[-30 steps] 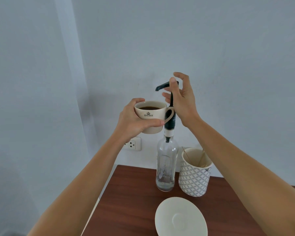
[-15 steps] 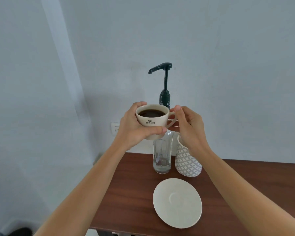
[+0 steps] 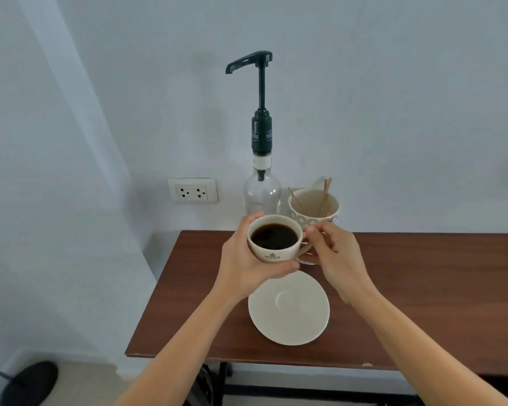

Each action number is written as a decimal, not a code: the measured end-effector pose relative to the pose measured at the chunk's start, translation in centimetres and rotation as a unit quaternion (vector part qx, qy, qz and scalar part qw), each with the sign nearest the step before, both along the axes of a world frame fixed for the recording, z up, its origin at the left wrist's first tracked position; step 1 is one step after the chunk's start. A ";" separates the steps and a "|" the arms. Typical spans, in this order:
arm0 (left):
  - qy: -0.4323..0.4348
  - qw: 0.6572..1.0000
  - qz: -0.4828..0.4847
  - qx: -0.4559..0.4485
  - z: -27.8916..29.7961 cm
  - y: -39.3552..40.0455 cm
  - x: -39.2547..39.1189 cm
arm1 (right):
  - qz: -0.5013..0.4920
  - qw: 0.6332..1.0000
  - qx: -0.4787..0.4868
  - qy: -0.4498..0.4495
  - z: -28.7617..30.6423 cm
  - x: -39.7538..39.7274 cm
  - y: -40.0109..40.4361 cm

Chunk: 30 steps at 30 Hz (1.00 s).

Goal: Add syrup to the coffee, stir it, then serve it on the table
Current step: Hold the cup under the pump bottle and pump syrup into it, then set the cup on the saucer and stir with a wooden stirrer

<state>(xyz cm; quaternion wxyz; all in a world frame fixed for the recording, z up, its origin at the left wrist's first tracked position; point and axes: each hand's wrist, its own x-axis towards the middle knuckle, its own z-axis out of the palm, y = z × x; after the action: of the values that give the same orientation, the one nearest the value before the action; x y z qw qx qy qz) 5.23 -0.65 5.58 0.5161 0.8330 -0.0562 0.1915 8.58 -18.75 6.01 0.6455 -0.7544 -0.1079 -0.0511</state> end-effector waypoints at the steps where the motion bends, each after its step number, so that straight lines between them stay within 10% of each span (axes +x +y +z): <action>1: 0.003 1.000 -0.001 0.000 -0.7 -0.3 -0.2 | 0.000 1.000 -0.005 0.006 -0.7 -0.1 -0.3; 30: 0.016 0.999 -0.046 -0.018 -8.4 -3.0 -2.3 | -0.006 0.998 -0.031 0.045 -7.5 -3.2 -3.1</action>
<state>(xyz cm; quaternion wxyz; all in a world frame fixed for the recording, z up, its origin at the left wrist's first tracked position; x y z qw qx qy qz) 2.91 -3.62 -2.82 0.5398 0.8232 -0.0824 0.1555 5.43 -21.89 -1.50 0.6259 -0.7760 -0.0757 -0.0171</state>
